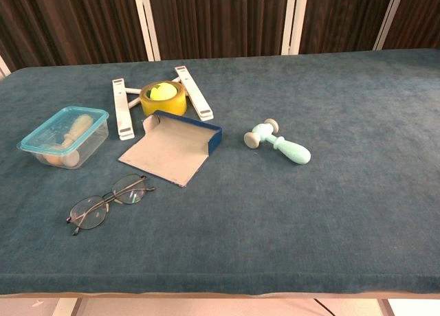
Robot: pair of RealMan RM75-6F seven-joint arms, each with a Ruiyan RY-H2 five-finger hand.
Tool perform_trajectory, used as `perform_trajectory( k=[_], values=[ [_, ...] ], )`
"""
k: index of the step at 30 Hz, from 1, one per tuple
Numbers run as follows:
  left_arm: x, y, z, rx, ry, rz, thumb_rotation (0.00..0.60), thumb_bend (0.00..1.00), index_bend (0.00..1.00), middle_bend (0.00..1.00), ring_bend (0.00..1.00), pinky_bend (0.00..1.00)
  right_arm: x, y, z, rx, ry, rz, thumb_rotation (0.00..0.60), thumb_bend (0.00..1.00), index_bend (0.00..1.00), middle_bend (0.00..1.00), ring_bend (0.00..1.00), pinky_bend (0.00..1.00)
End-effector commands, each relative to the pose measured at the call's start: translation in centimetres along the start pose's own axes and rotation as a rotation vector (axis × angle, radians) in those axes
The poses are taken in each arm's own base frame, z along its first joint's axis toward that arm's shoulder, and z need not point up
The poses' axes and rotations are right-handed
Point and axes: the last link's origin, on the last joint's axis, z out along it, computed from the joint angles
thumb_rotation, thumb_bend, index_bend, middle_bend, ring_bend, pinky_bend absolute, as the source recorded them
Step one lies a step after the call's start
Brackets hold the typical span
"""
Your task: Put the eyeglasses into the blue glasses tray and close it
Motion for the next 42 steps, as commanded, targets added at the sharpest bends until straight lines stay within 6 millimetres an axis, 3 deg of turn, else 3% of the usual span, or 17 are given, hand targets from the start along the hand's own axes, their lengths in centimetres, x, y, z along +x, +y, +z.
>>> perform_trajectory(
  k=[1,6,14,20,27,42],
  values=[
    [-0.1,0.1,-0.1,-0.008,-0.003,-0.002,0.6,0.34,0.0,0.0,0.0,0.0,0.0,-0.1,0.0,0.003,0.002,0.004,0.6,0.18,0.0,0.0,0.0,0.0],
    [-1.1,1.0,-0.1,-0.041,-0.046,-0.01,0.6,0.34,0.0,0.0,0.0,0.01,-0.2,-0.4,-0.1,0.019,-0.01,-0.002,0.6,0.18,0.0,0.0,0.0,0.0],
    [-6.1,6.8,1.7,-0.205,-0.024,-0.273,0.6,0.34,0.0,0.0,0.0,0.04,-0.3,-0.5,0.0,0.03,-0.02,0.006,0.6,0.18,0.0,0.0,0.0,0.0],
    [-8.5,9.8,3.5,-0.197,-0.079,-0.268,0.6,0.34,0.0,0.0,0.0,0.05,-0.5,-0.7,0.2,0.038,-0.03,0.009,0.6,0.18,0.0,0.0,0.0,0.0],
    [-9.9,11.8,4.6,-0.17,-0.131,-0.242,0.6,0.33,0.0,0.0,0.0,0.05,-0.6,-0.8,0.5,0.04,-0.042,0.006,0.6,0.18,0.0,0.0,0.0,0.0],
    [-12.1,14.9,5.0,-0.175,-0.211,-0.216,0.6,0.34,0.0,0.0,0.0,0.05,-0.6,-0.8,0.5,0.045,-0.045,0.006,0.6,0.18,0.0,0.0,0.0,0.0]
  ],
)
